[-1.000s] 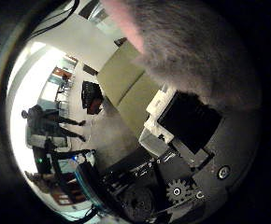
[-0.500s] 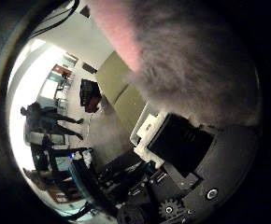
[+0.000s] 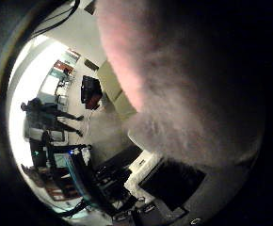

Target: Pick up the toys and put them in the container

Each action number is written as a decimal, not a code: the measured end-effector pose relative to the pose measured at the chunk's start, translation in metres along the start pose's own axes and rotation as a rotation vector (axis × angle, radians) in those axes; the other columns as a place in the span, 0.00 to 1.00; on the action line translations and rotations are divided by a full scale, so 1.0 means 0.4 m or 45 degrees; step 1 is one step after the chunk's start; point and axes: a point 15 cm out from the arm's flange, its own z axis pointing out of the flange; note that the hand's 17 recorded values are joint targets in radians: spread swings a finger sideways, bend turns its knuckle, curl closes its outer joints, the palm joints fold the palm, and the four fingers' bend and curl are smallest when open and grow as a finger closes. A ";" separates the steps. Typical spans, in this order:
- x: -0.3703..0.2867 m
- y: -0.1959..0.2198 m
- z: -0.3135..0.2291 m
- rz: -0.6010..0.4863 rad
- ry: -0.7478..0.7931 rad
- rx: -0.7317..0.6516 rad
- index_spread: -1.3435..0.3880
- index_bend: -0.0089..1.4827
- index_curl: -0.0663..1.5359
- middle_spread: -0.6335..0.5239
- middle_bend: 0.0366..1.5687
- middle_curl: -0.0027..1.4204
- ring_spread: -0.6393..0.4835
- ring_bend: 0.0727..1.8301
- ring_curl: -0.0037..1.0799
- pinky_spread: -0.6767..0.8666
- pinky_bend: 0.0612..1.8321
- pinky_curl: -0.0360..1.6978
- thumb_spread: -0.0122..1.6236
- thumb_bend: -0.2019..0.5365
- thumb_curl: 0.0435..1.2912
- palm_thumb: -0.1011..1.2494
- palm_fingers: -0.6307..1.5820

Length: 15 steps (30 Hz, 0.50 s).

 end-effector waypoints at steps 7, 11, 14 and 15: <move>0.006 0.003 -0.002 -0.010 0.001 -0.002 0.54 0.16 0.40 0.54 0.50 0.40 0.58 0.66 0.50 0.56 0.54 0.40 0.67 0.23 0.20 0.42 0.45; 0.009 0.003 -0.005 -0.016 0.003 0.000 0.53 0.12 0.35 0.53 0.48 0.39 0.57 0.65 0.47 0.60 0.55 0.39 0.66 0.23 0.20 0.40 0.43; 0.010 0.005 -0.004 -0.015 0.001 -0.004 0.54 0.13 0.33 0.53 0.46 0.38 0.56 0.65 0.46 0.62 0.55 0.38 0.66 0.23 0.19 0.37 0.42; 0.011 0.007 -0.004 -0.014 0.001 -0.006 0.54 0.13 0.32 0.53 0.46 0.37 0.56 0.65 0.45 0.63 0.55 0.38 0.65 0.24 0.19 0.37 0.42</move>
